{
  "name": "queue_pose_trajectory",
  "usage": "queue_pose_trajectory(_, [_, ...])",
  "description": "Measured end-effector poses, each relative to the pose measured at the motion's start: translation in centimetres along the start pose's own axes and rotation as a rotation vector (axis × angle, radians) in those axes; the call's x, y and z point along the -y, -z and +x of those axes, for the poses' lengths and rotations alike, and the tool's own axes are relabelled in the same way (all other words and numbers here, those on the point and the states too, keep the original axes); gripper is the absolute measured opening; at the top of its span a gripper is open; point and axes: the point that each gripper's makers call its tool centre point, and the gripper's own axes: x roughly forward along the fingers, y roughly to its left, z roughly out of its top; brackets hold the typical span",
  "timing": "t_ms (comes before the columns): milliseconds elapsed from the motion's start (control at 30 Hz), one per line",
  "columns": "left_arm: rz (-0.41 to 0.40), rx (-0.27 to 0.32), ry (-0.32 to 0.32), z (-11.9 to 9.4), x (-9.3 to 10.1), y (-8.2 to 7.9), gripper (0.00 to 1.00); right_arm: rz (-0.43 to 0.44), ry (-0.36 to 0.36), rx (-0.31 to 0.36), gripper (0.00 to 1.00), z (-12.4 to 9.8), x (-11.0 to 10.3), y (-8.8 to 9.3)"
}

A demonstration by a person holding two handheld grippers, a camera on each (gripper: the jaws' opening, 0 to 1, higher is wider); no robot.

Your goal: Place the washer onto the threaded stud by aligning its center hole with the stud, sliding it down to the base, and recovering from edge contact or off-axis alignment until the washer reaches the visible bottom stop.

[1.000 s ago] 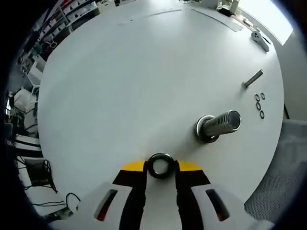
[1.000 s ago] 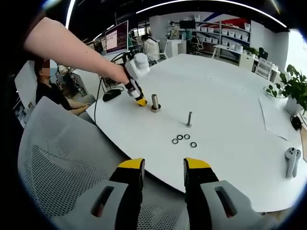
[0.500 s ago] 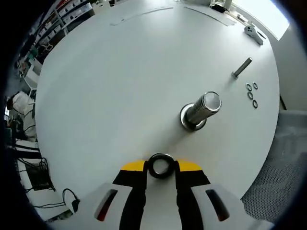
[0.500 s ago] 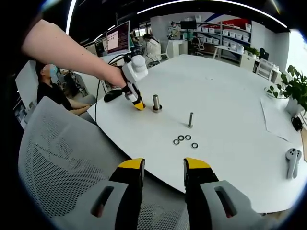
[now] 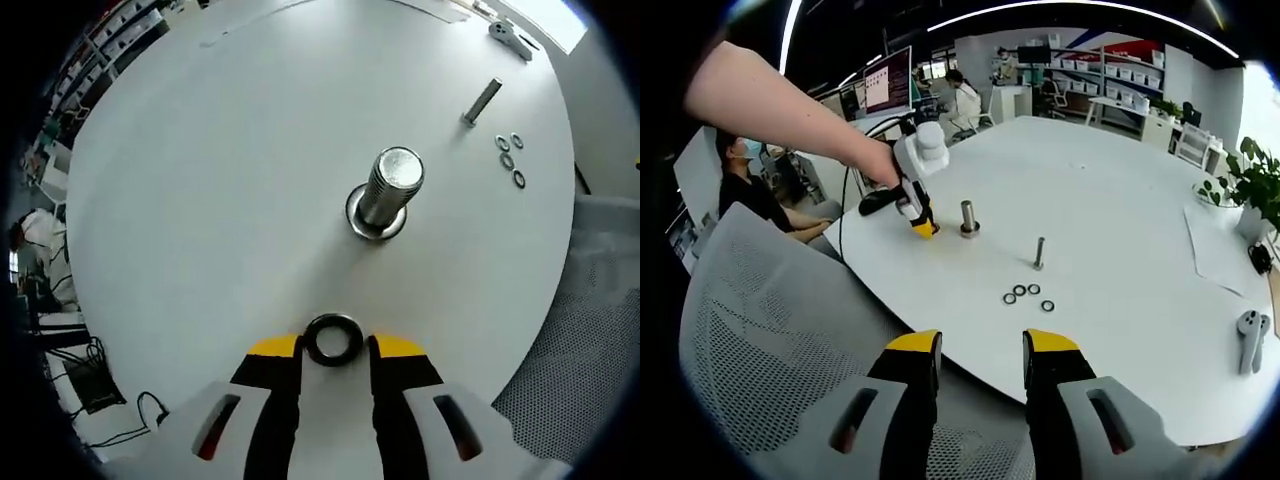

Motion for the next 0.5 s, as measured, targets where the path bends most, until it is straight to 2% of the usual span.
queue_pose_trajectory(200, [-0.058,0.029,0.001,0.2,-0.2,-0.2,0.25,0.000,-0.001,0.002,0.35,0.1,0.0,0.0])
queue_pose_trajectory(300, [-0.112,0.049,0.003,0.0,-0.3,-0.2,0.22,-0.003,-0.002,-0.002,0.35,0.2,0.1,0.0])
queue_pose_trajectory(500, [-0.102,0.040,-0.003,0.2,-0.9,-0.1,0.21,-0.002,-0.001,-0.002,0.35,0.0,0.0,0.0])
